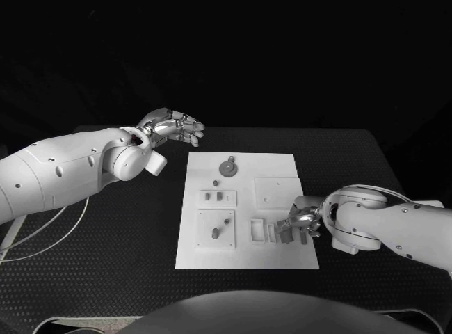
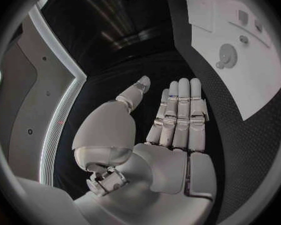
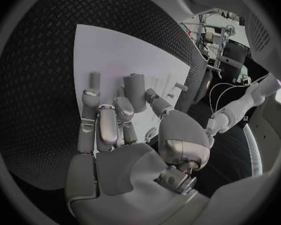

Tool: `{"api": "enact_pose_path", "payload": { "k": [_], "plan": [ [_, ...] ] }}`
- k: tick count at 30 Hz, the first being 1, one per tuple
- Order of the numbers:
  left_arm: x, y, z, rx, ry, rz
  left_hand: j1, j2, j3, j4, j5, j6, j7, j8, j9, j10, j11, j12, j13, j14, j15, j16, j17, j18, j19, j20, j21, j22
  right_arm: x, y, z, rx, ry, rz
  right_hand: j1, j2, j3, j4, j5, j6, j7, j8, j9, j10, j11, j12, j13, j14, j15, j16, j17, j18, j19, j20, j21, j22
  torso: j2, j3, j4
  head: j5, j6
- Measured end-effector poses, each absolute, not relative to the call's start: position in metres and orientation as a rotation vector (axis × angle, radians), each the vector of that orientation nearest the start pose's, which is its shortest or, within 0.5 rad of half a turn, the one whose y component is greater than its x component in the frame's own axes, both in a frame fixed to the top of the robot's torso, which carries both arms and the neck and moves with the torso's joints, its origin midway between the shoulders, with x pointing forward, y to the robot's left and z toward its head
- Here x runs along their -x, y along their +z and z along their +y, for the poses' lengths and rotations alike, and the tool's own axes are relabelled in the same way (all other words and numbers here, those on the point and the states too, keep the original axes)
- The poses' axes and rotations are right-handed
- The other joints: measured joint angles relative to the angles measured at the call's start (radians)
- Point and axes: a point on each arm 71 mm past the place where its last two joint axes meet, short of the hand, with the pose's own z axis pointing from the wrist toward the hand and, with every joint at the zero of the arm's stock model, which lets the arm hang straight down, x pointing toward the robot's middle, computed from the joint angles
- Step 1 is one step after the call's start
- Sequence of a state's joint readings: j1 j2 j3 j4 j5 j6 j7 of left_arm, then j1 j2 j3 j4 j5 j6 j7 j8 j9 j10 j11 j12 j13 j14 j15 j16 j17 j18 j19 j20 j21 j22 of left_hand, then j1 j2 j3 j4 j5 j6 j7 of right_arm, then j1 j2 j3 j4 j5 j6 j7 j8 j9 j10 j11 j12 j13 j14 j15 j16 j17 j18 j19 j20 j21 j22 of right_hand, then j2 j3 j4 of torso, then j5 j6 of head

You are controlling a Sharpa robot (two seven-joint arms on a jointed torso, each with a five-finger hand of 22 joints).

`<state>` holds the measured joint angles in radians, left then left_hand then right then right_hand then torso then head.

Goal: Assemble the parts on the task board

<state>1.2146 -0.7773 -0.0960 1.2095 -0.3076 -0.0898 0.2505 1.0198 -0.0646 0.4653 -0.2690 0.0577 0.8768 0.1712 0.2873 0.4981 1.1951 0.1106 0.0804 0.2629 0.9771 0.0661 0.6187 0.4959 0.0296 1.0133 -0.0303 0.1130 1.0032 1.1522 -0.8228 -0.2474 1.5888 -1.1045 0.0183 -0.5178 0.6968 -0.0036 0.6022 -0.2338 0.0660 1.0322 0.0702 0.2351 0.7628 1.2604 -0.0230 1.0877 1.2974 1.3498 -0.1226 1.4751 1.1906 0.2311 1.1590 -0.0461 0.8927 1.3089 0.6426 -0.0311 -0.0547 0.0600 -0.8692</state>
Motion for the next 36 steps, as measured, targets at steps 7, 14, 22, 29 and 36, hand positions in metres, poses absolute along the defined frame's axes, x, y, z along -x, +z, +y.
{"api": "enact_pose_path", "payload": {
  "k": [7,14,22,29,36],
  "plan": [
    [-0.531,-0.215,0.260,0.862,-1.287,1.705,0.000,0.000,0.000,0.000,0.000,0.000,0.000,0.000,0.000,0.000,0.000,0.000,0.000,0.000,0.000,-0.004,0.001,0.000,0.000,0.000,0.000,0.000,-0.417,-0.290,-0.193,-0.169,0.416,2.454,0.000,0.000,0.000,0.000,0.000,0.001,-0.001,0.000,0.000,0.001,0.001,0.000,-0.003,0.000,0.000,0.000,-0.002,0.000,0.000,0.000,0.000,0.000,0.000,0.0000,0.0000,0.001,0.002],
    [-0.531,-0.215,0.258,0.861,-1.289,1.707,0.000,0.000,0.000,0.000,0.000,0.000,0.000,0.000,0.000,0.000,0.000,0.000,0.000,0.004,0.004,-0.004,0.001,0.000,0.000,0.000,0.000,0.000,-0.419,-0.285,-0.178,-0.228,0.480,2.485,0.000,0.000,0.000,0.000,0.000,0.005,-0.005,0.000,0.000,0.000,-0.001,0.000,-0.007,0.002,-0.002,0.000,-0.004,0.000,0.000,0.000,0.000,0.000,0.000,0.0000,0.0001,-0.002,0.007],
    [-0.531,-0.216,0.258,0.861,-1.290,1.708,0.000,0.000,0.000,0.000,0.000,0.000,0.000,0.000,0.000,0.000,0.000,0.000,0.000,0.004,0.004,-0.004,0.002,0.000,0.000,0.000,0.000,0.000,-0.422,-0.290,-0.160,-0.251,0.519,2.525,-0.005,0.005,0.006,0.006,-0.001,0.005,-0.005,0.000,0.000,-0.002,-0.003,0.000,-0.010,-0.001,-0.005,0.000,-0.007,0.000,-0.001,0.002,0.000,0.000,0.001,0.0000,0.0018,-0.002,0.002],
    [-0.531,-0.216,0.256,0.859,-1.294,1.711,0.000,0.000,0.000,0.000,0.000,0.000,0.000,0.000,0.000,0.000,0.000,0.000,0.000,0.004,0.004,-0.004,0.003,0.000,0.000,0.000,0.000,0.000,-0.422,-0.296,-0.155,-0.266,0.528,2.544,-0.019,-0.008,0.034,-0.015,-0.001,0.005,-0.005,-0.002,0.000,-0.002,-0.002,0.000,-0.011,-0.001,-0.005,0.000,-0.007,0.000,-0.002,0.002,0.000,0.000,0.001,0.0004,0.0018,0.000,-0.003],
    [-0.531,-0.216,0.255,0.859,-1.295,1.712,0.000,0.000,0.000,0.000,0.000,0.000,0.000,0.000,0.000,0.000,0.000,0.000,0.000,0.004,0.004,-0.004,0.003,0.000,0.000,0.000,0.000,0.000,-0.421,-0.300,-0.156,-0.281,0.525,2.554,-0.024,-0.013,0.043,-0.015,-0.001,0.005,-0.005,-0.003,0.000,-0.002,-0.003,0.000,-0.014,-0.001,-0.005,0.000,-0.008,0.000,-0.002,0.002,0.000,0.000,0.001,0.0004,0.0015,0.004,-0.003]
  ]
}}
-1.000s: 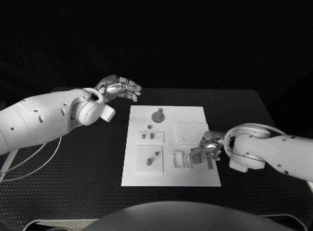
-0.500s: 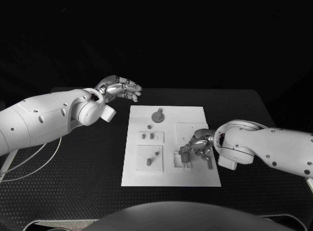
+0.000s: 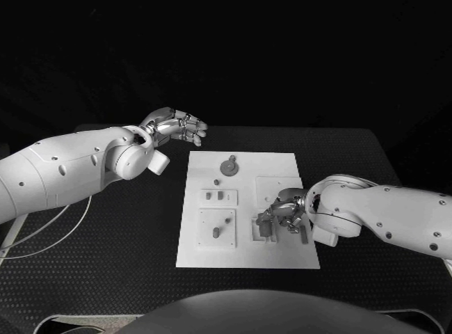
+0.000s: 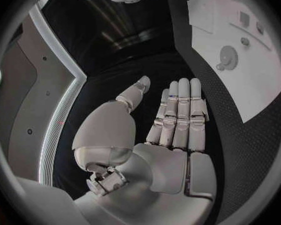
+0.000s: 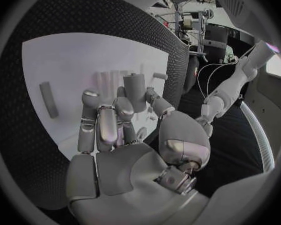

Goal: Assemble the parts on the task board

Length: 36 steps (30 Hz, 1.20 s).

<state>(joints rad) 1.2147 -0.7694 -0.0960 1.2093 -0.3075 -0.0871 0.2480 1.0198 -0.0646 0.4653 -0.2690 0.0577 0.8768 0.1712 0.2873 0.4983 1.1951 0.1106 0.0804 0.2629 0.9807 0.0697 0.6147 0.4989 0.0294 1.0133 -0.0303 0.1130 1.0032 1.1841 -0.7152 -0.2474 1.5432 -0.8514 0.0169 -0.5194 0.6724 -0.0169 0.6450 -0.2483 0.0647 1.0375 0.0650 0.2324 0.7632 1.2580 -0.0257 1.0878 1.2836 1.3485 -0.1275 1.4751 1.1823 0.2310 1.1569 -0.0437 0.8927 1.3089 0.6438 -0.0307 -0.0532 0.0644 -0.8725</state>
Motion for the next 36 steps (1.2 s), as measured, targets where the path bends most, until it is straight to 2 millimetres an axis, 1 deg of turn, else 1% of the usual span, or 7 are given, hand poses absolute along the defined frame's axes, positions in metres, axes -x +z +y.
{"api": "enact_pose_path", "payload": {
  "k": [11,16,17,19,21,25,36],
  "plan": [
    [-0.530,-0.216,0.256,0.859,-1.295,1.713,0.000,0.000,0.000,0.000,0.000,0.000,0.000,0.000,-0.001,0.000,0.000,0.000,0.000,0.000,0.000,0.000,0.001,0.000,0.000,0.000,0.000,0.000,-0.419,-0.308,-0.156,-0.289,0.510,2.572,-0.008,-0.008,0.007,0.007,-0.003,-0.002,0.002,-0.001,0.000,-0.003,-0.003,0.000,-0.003,-0.001,0.001,0.000,-0.001,0.000,-0.001,0.001,0.000,0.000,0.000,0.0000,-0.0008,0.007,0.000],
    [-0.530,-0.216,0.256,0.859,-1.296,1.714,0.000,0.000,0.000,0.000,0.000,0.000,0.000,0.000,-0.001,0.000,0.000,0.000,0.000,0.000,0.000,0.000,0.001,0.000,0.000,0.000,0.000,0.000,-0.420,-0.310,-0.156,-0.293,0.501,2.571,-0.009,-0.010,0.007,0.013,-0.003,-0.002,0.002,-0.001,0.006,-0.003,-0.003,0.000,-0.003,-0.002,0.002,0.000,-0.001,0.000,-0.001,0.001,0.000,0.000,0.000,0.0002,-0.0014,0.007,0.000],
    [-0.530,-0.216,0.256,0.859,-1.296,1.714,0.000,0.000,0.000,0.000,0.000,0.000,0.000,0.000,-0.001,0.000,0.000,0.000,0.000,0.000,0.000,0.000,0.002,0.000,0.000,0.000,0.000,0.000,-0.421,-0.311,-0.157,-0.295,0.498,2.570,-0.015,-0.014,0.007,0.014,-0.003,-0.002,0.002,-0.001,0.006,-0.003,-0.003,0.000,-0.003,-0.002,0.002,0.000,-0.001,0.000,-0.001,0.001,0.000,0.000,0.000,0.0003,-0.0014,0.008,0.000],
    [-0.530,-0.216,0.256,0.859,-1.296,1.714,0.000,0.000,0.000,0.000,0.000,0.000,0.000,0.000,-0.001,0.000,0.000,0.000,0.000,0.000,0.000,0.000,0.002,0.000,0.000,0.000,0.000,0.000,-0.423,-0.312,-0.159,-0.301,0.490,2.568,-0.018,-0.011,0.006,0.019,-0.003,-0.002,0.002,-0.001,0.007,-0.003,-0.003,0.000,-0.003,-0.002,0.002,0.000,-0.001,0.000,-0.001,0.001,0.000,0.000,0.000,0.0003,-0.0013,0.007,0.000],
    [-0.530,-0.216,0.256,0.859,-1.296,1.714,0.000,0.000,0.000,0.000,0.000,0.000,0.000,0.000,-0.001,0.000,0.000,0.000,0.000,0.000,0.000,0.000,0.002,0.000,0.000,0.000,0.000,0.000,-0.424,-0.312,-0.161,-0.306,0.484,2.566,-0.024,-0.016,0.008,0.028,-0.003,-0.003,0.003,-0.001,0.008,-0.003,-0.003,0.000,-0.005,-0.003,0.001,0.000,-0.002,0.000,-0.001,0.001,0.000,0.000,0.000,0.0003,-0.0010,0.007,0.000],
    [-0.530,-0.216,0.256,0.859,-1.296,1.714,0.000,0.000,0.000,0.000,0.000,0.000,0.000,0.000,-0.001,0.000,0.000,0.000,0.000,0.000,0.000,0.000,0.002,0.000,0.000,0.000,0.000,0.000,-0.425,-0.314,-0.161,-0.309,0.477,2.565,-0.032,-0.016,0.006,0.029,-0.003,-0.003,0.003,-0.006,0.009,-0.002,-0.005,-0.004,-0.006,-0.006,-0.001,0.000,-0.003,0.000,-0.001,0.002,0.000,0.000,0.000,0.0003,-0.0006,0.008,0.000],
    [-0.531,-0.216,0.256,0.859,-1.296,1.715,0.000,0.000,0.000,0.000,0.000,0.000,0.000,0.000,-0.001,0.000,0.000,-0.004,0.000,0.000,0.000,-0.004,0.003,0.000,0.000,0.000,0.000,0.000,-0.425,-0.317,-0.158,-0.306,0.479,2.573,-0.040,-0.025,0.007,0.035,-0.003,-0.001,0.001,-0.006,0.007,-0.007,0.000,-0.004,-0.009,-0.007,0.000,0.000,-0.007,0.000,-0.003,0.003,0.000,0.000,0.000,0.0002,-0.0008,0.012,0.000]
  ]
}}
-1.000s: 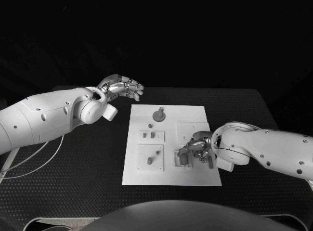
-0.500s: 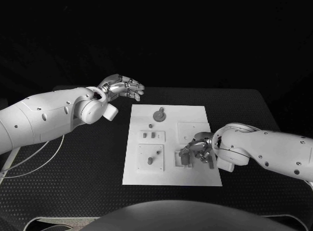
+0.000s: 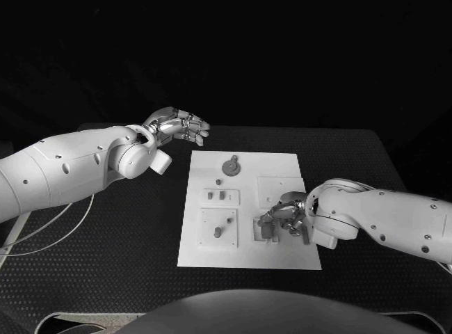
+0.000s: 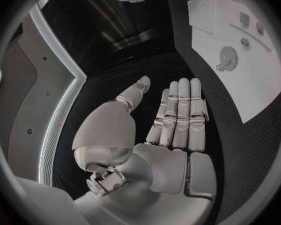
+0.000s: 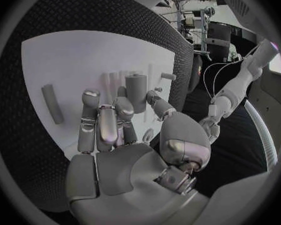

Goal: Assemble the parts on the task board

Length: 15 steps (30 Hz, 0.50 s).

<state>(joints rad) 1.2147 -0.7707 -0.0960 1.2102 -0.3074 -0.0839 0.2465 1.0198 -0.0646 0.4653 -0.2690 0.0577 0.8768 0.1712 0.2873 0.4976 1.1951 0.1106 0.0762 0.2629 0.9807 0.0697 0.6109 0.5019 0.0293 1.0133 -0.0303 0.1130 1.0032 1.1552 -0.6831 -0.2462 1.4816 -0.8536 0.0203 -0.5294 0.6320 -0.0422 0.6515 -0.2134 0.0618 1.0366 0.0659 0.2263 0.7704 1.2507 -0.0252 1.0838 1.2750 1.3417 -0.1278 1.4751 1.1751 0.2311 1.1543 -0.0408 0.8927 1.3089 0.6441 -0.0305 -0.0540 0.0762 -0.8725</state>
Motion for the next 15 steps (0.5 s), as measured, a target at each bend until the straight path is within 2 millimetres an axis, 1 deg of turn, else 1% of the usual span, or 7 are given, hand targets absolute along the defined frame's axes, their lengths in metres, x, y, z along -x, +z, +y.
{"api": "enact_pose_path", "payload": {
  "k": [13,15],
  "plan": [
    [-0.5306,-0.2159,0.2558,0.859,-1.296,1.716,-0.004,0.004,0.003,0.003,0.000,0.000,0.000,0.000,-0.001,0.000,0.000,0.000,0.000,0.000,0.000,0.000,0.002,0.000,0.000,0.000,0.000,0.000,-0.4231,-0.3171,-0.1549,-0.300,0.489,2.578,0.000,0.000,0.003,0.003,0.000,0.000,0.000,-0.005,-0.002,0.000,0.000,-0.004,-0.001,0.000,0.000,0.000,0.000,0.000,0.000,0.000,0.000,0.000,0.000,0.0001,-0.0001,0.000,0.000],
    [-0.5306,-0.2159,0.2558,0.859,-1.296,1.716,-0.004,0.004,0.003,0.003,0.000,0.000,0.000,0.000,-0.001,0.000,0.000,-0.001,0.000,0.000,0.000,0.000,0.002,0.000,0.000,0.000,0.000,0.000,-0.4229,-0.3172,-0.1546,-0.300,0.489,2.578,0.000,0.000,0.003,0.003,0.000,0.000,0.000,-0.005,-0.002,0.000,0.000,-0.004,-0.001,0.000,0.000,0.000,0.000,0.000,0.000,0.000,0.000,0.000,-0.001,-0.0004,-0.0001,0.000,0.000]
  ]
}}
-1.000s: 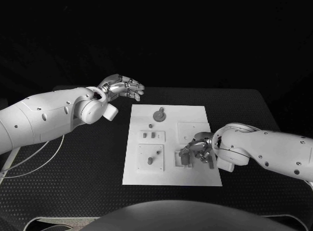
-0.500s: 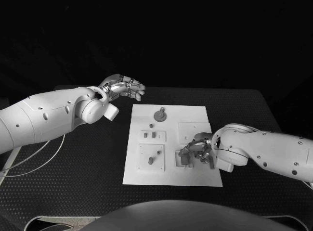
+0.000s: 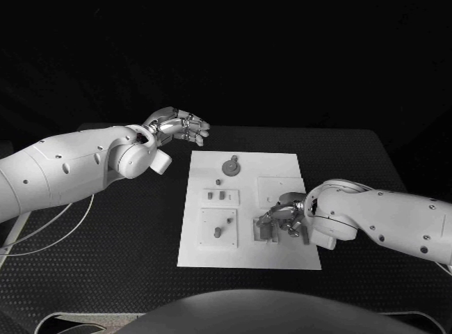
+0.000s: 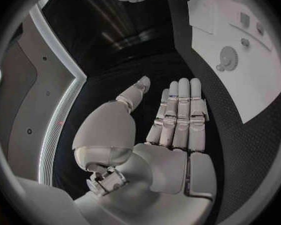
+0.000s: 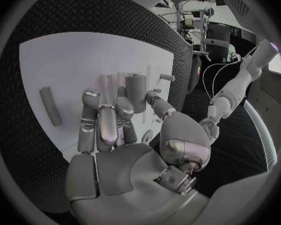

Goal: Assemble the parts on the task board

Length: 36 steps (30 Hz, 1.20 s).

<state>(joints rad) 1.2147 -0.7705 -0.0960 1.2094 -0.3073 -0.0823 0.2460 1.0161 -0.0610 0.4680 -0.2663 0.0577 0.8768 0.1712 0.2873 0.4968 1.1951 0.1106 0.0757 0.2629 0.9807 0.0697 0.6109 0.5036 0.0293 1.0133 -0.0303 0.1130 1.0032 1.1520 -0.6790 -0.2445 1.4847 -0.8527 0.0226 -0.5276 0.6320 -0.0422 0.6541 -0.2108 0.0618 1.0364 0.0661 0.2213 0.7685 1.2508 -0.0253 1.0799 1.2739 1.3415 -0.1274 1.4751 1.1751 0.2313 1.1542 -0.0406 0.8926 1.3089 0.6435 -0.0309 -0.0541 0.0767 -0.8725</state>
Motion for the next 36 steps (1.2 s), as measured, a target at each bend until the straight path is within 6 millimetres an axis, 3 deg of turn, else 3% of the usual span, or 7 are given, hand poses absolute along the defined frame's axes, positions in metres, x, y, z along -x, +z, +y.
{"api": "enact_pose_path", "payload": {
  "k": [9,13,14,18,36],
  "plan": [
    [-0.5306,-0.2159,0.2561,0.860,-1.296,1.717,0.000,0.000,0.000,0.000,0.000,0.000,0.000,0.000,0.000,0.000,0.000,0.000,0.000,0.000,0.000,0.000,0.001,0.001,0.004,-0.004,-0.004,0.001,-0.4221,-0.3181,-0.1527,-0.296,0.494,2.582,-0.005,-0.005,-0.003,0.003,0.000,0.000,0.000,0.002,0.002,0.000,0.000,0.000,-0.003,-0.004,-0.001,0.000,-0.004,0.000,0.000,0.000,0.000,0.000,0.000,-0.0001,-0.0001,0.004,0.000],
    [-0.5305,-0.2159,0.2562,0.860,-1.296,1.717,0.000,0.000,0.000,0.000,0.000,0.000,0.000,0.000,0.000,0.000,0.000,0.000,0.000,0.000,0.000,0.000,0.001,0.009,0.004,-0.004,-0.004,0.001,-0.4224,-0.3186,-0.1526,-0.296,0.493,2.582,-0.021,-0.021,-0.001,0.010,0.000,0.000,0.000,0.001,0.004,-0.004,0.004,-0.004,-0.005,-0.006,-0.002,0.000,-0.005,0.000,0.000,0.000,0.000,0.000,0.000,-0.0002,-0.0001,0.005,0.000],
    [-0.5305,-0.2159,0.2562,0.860,-1.296,1.717,0.000,0.000,0.000,0.000,0.000,0.000,0.000,0.000,0.000,0.000,0.000,0.000,0.000,0.000,0.000,0.000,0.001,0.009,0.004,-0.004,-0.004,0.001,-0.4222,-0.3192,-0.1528,-0.297,0.492,2.584,-0.024,-0.024,-0.001,0.010,0.000,0.011,0.004,-0.010,0.000,-0.017,0.002,-0.004,-0.005,-0.011,-0.002,0.000,-0.006,0.000,-0.002,0.002,0.000,0.000,0.000,-0.0001,-0.0002,0.005,0.000],
    [-0.5305,-0.2159,0.2563,0.860,-1.296,1.717,0.000,0.000,0.000,0.000,0.000,0.000,0.000,0.000,-0.001,0.000,0.000,0.000,0.000,0.000,0.000,0.000,0.002,0.009,0.004,-0.004,-0.004,0.001,-0.4211,-0.3209,-0.1522,-0.295,0.491,2.588,-0.039,-0.039,0.003,0.025,0.000,0.014,0.012,-0.004,0.003,-0.025,0.000,-0.009,-0.008,-0.012,-0.002,0.000,-0.009,0.001,-0.002,0.002,0.000,0.000,0.000,-0.0001,-0.0002,0.006,0.000],
    [-0.5304,-0.2159,0.2569,0.861,-1.295,1.717,0.000,0.000,0.000,0.000,0.000,0.000,0.000,0.000,-0.001,0.000,0.000,0.000,0.000,0.000,0.000,0.000,0.002,0.008,0.004,-0.004,-0.004,0.001,-0.4216,-0.3209,-0.1515,-0.292,0.490,2.589,-0.051,-0.088,0.021,0.054,0.000,0.002,0.022,-0.010,0.003,-0.044,0.000,-0.029,-0.025,-0.022,0.000,0.000,-0.022,0.001,-0.004,0.004,0.000,0.000,0.000,0.0000,-0.0006,0.007,0.000]
  ]
}}
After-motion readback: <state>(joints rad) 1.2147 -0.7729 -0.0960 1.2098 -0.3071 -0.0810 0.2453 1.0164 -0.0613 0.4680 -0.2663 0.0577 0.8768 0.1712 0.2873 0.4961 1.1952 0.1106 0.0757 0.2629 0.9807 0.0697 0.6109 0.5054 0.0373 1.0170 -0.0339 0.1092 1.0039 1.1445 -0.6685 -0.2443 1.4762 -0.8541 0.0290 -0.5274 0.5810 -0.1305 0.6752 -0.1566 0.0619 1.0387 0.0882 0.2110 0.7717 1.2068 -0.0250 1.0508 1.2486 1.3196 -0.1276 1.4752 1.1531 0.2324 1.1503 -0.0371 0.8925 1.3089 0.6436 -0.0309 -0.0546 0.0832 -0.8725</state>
